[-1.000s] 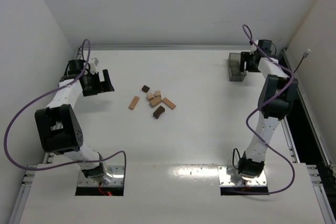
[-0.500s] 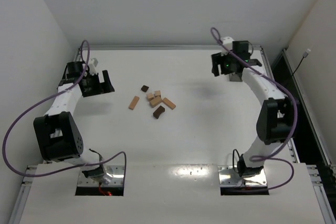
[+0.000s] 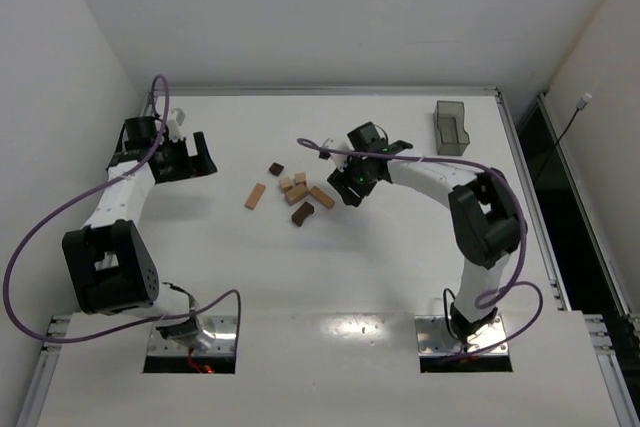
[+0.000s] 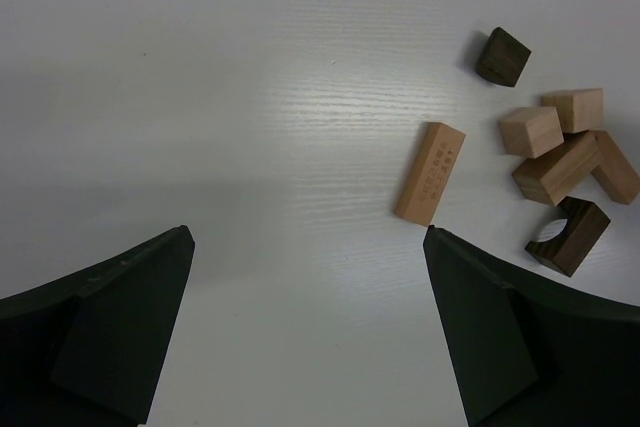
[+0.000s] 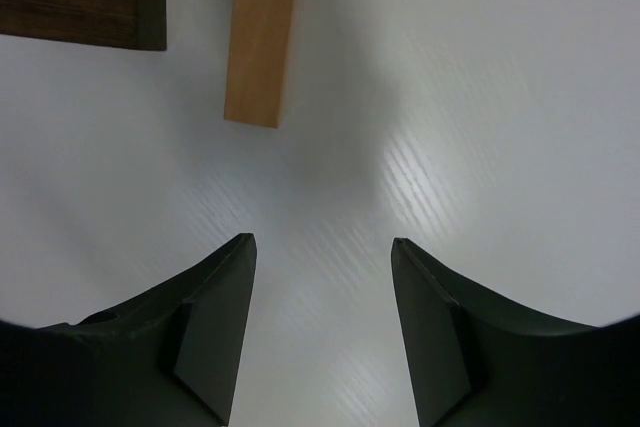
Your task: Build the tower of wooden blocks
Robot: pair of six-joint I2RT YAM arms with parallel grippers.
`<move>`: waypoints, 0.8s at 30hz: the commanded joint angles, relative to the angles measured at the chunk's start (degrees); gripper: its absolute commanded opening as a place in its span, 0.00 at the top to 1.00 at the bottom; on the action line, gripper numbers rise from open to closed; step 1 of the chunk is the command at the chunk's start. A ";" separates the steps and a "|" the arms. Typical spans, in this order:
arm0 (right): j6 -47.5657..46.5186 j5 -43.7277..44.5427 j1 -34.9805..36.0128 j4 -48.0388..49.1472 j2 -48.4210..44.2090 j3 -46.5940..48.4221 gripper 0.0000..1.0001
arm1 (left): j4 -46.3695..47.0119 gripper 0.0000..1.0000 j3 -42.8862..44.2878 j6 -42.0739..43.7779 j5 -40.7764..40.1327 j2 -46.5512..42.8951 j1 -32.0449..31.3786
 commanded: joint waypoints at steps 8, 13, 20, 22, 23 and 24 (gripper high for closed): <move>-2.25 2.96 6.03 2.93 6.81 6.34 0.45 | 1.12 0.00 -0.24 0.38 0.10 -0.36 0.11; -1.72 4.72 7.27 2.93 10.84 10.65 0.45 | 0.59 0.00 0.29 0.38 0.10 0.25 0.11; -0.05 6.92 7.79 1.53 16.12 15.39 0.45 | 0.59 0.00 0.91 0.38 0.10 1.40 0.11; -0.05 6.92 7.79 1.52 16.74 15.40 0.45 | 0.59 0.00 0.91 0.38 -0.43 1.40 0.11; -0.05 6.92 7.79 1.52 17.26 15.92 0.45 | 0.59 0.00 0.91 0.38 -0.43 1.40 0.11; -0.05 6.92 7.79 1.52 17.27 16.53 0.45 | 0.59 0.00 0.91 0.38 -0.43 1.40 0.11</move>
